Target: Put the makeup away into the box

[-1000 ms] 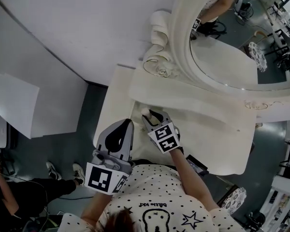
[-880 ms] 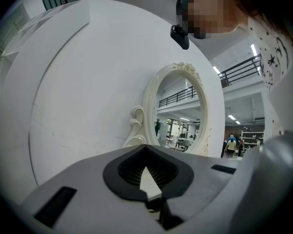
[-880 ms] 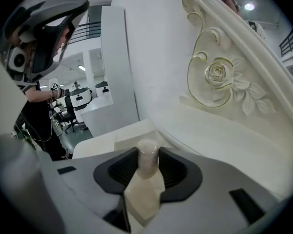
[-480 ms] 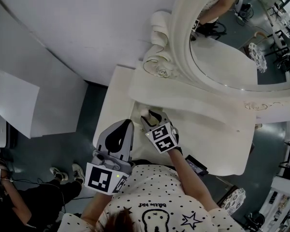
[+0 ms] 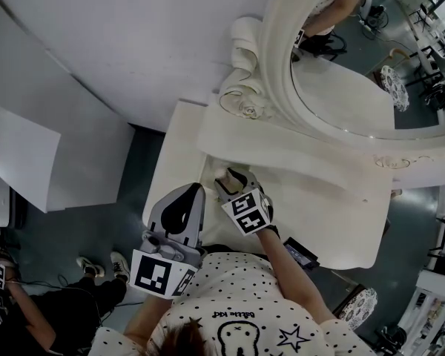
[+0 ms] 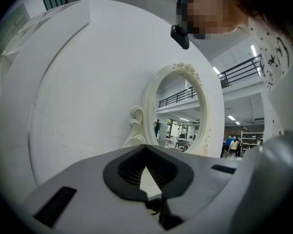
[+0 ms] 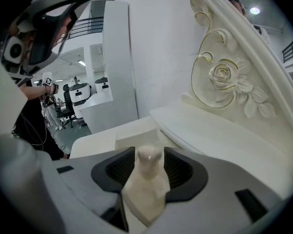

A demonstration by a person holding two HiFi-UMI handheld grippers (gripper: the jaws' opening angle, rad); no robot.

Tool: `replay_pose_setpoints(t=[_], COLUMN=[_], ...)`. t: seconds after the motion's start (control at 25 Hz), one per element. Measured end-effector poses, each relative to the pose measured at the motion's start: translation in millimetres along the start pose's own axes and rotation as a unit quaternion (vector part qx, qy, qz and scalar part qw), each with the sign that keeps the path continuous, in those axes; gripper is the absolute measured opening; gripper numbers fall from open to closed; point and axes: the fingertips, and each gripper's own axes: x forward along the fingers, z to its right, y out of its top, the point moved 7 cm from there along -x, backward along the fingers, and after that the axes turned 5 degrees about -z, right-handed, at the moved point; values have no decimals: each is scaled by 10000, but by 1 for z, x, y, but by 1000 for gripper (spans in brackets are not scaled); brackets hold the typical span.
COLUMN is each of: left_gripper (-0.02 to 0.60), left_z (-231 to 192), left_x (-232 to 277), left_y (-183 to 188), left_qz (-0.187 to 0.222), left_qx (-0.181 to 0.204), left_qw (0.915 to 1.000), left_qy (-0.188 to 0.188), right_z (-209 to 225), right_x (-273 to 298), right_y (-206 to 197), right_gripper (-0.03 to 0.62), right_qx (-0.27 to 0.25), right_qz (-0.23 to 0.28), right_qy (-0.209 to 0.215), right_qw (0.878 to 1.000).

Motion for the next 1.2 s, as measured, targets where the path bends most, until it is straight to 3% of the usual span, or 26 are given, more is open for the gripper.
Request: replay_pose_setpoints(t=[0.6, 0.76, 0.8, 1.0, 1.2], left_gripper=[-5, -5, -5, -5, -5], left_z=[-1, 0, 0, 2, 6], left_x=[0, 0, 0, 0, -1], left_y=[2, 2, 2, 2, 1], left_qz=[-8, -15, -16, -27, -42], left_qx=[16, 21, 25, 27, 30], left_qw=[10000, 10000, 10000, 10000, 10000], left_qy=[0, -7, -5, -10, 7], right_z=[2, 7, 8, 13, 16], right_x=[-2, -10, -12, -21, -49], right_y=[4, 11, 12, 13, 24], right_gripper=[188, 25, 12, 6, 6], right_qx=[42, 64, 82, 265, 331], right_qz=[77, 304, 342, 459, 887], right_qy=[-70, -303, -341, -425, -507], right_qw=[9999, 9991, 9988, 9977, 9942])
